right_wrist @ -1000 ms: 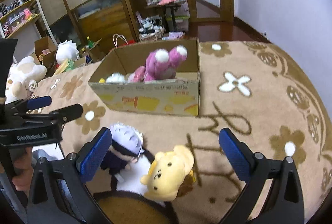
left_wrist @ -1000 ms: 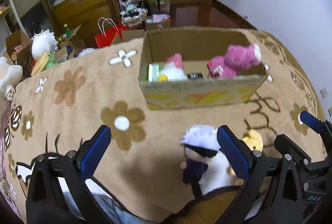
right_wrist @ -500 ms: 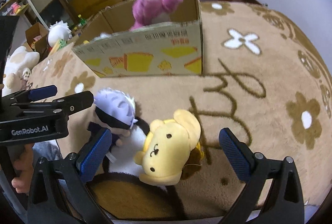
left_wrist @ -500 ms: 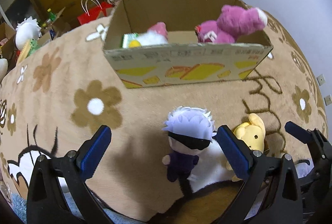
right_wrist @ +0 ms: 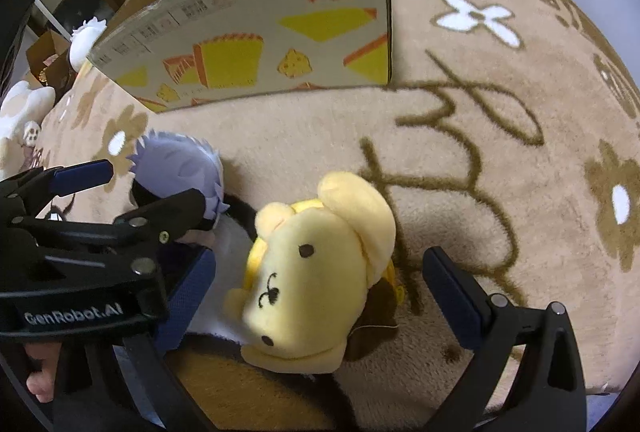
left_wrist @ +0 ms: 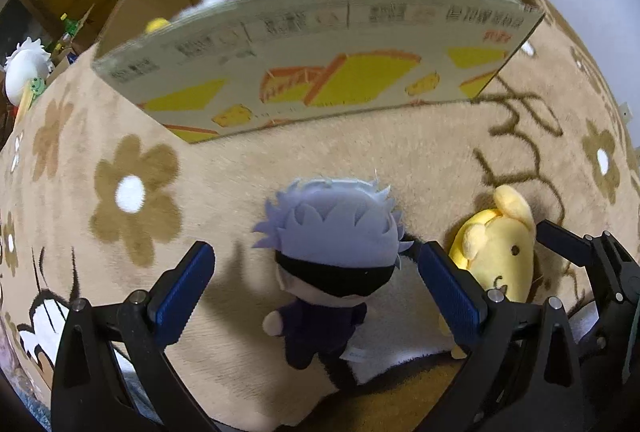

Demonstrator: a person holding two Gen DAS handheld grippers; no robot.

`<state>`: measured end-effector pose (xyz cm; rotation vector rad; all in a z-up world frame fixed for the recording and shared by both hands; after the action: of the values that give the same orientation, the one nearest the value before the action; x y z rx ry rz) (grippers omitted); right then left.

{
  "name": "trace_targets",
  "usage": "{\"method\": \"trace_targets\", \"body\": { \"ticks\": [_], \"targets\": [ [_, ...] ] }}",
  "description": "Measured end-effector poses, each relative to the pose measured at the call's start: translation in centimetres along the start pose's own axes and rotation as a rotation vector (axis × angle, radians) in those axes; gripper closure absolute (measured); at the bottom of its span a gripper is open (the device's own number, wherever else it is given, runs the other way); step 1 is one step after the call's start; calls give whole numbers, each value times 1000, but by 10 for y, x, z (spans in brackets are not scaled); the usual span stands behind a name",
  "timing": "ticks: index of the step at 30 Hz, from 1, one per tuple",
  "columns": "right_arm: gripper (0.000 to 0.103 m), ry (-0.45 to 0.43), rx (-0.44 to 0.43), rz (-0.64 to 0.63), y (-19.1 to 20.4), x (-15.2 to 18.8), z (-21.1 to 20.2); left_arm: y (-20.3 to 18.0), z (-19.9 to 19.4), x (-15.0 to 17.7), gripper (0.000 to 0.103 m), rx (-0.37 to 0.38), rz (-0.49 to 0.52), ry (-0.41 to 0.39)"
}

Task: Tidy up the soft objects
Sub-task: 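Close the left tool on the white-haired doll while the right tool grasps the yellow dog plush, then lift both plushes and carry them over the box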

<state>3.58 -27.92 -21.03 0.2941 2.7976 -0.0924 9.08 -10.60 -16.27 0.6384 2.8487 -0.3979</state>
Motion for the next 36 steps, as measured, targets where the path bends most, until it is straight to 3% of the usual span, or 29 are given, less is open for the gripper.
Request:
{"method": "trace_targets", "body": {
  "ticks": [17,24,29,36],
  "targets": [
    [0,76,16,-17,8,0,22,4,34,0,3,-39,-6,83],
    [2,86,52,-60,15,3,26,5,33,3,22,-3,-21,96],
    [15,83,52,-78,21,7,26,5,32,8,40,43,-23,98],
    [24,64,54,-93,22,11,19,-6,28,13,45,35,-11,80]
  ]
}}
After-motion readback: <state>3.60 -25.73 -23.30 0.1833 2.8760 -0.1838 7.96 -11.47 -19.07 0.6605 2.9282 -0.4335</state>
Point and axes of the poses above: each gripper's, at about its wrist camera, not at the fingertips, and z roughly the way its jaws point, y to its left, x to its underside, the point moved 3 cm from there along z, roughly the way its jaws point, and after that the axes turned 14 degrees about x, right-handed, at the moved point
